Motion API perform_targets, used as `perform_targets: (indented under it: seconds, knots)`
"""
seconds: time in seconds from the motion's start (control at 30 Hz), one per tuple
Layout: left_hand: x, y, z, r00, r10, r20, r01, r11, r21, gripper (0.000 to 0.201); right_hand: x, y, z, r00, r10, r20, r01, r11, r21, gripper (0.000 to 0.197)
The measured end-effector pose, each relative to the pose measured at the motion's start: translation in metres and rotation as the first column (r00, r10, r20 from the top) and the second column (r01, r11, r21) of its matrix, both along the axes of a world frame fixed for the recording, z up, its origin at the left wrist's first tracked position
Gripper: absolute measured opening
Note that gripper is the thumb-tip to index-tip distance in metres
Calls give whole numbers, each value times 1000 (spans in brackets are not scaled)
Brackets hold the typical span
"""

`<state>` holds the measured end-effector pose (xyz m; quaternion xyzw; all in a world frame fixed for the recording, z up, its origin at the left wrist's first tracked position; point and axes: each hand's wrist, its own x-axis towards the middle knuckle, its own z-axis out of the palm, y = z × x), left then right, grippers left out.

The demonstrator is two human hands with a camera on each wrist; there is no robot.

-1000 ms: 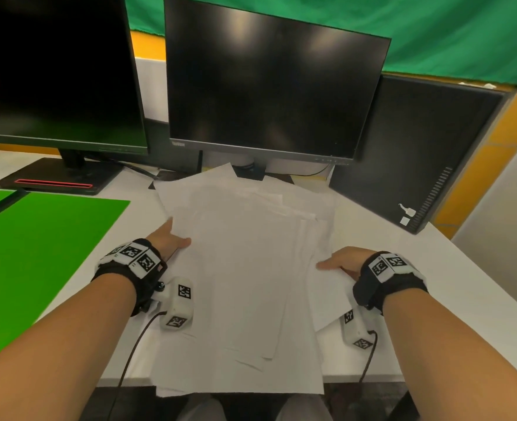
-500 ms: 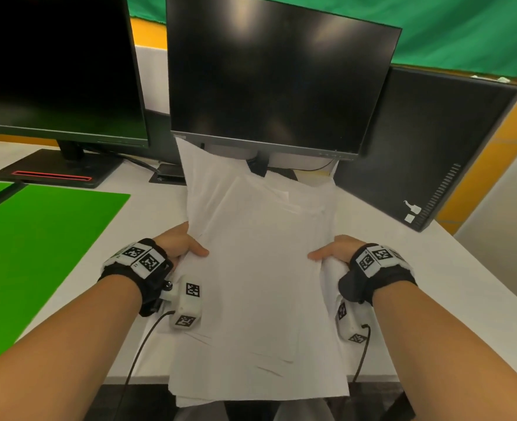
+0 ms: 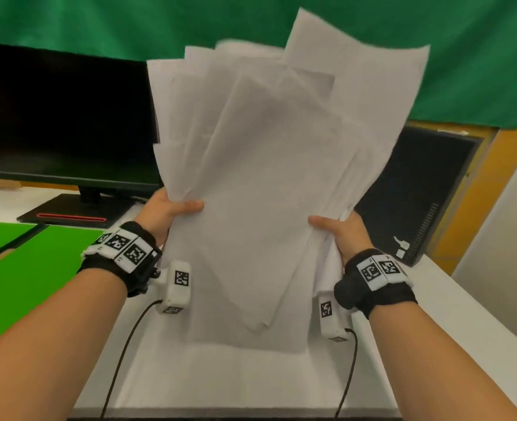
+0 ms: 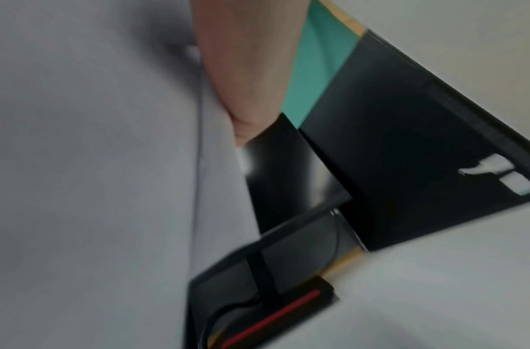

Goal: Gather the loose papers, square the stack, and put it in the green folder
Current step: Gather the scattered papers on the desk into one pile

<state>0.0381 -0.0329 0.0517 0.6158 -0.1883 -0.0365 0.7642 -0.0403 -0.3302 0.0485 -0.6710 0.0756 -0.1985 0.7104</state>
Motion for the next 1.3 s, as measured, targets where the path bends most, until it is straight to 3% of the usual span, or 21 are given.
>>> perform_targets:
  seconds: [0.1,0.23,0.37,0.47,0.53,0.63,0.77,0.9,0.97,1.1,1.2,1.3]
  knots:
    - [-7,1,35,994,-30,109,26,999,34,59,-4,3,21,994,-40,100,42,999,-23,59]
    - [-11,1,38,986,-21,167,3,994,111,80,-9,5,18,989,-5,147,11,999,-39,45]
    - [-13,-5,28,979,67,193,-77,996,48,66,-10,15,15,983,10,181,-3,999,-36,46]
    - [-15,-1,29,982,43,181,-53,997,52,74,-11,14,13,978,22,209,-30,999,36,81]
    - [-15,1,34,969,55,240,-70,996,54,80,-10,16,16,975,65,212,-69,998,9,80]
    - [-16,-1,45,938,75,337,-91,995,32,71,-3,19,29,966,74,249,-77,997,2,76]
    - [-9,2,44,956,39,292,-65,995,81,62,8,21,36,968,91,232,-92,996,-5,91]
    - [-2,4,20,980,67,189,-87,991,97,69,14,26,9,987,101,126,-98,995,-26,50]
    - [-3,2,13,973,137,184,-146,989,35,65,16,31,0,987,90,134,-86,996,-33,46]
    - [-13,-6,23,950,246,192,-221,965,-145,36,11,39,15,974,4,227,-25,995,92,41]
    - [-19,-3,32,950,244,195,-205,959,-197,34,5,35,28,947,-24,320,-4,996,88,38]
    - [-17,5,20,971,167,170,-144,979,-144,40,-3,26,24,954,14,301,-9,1000,-16,44]
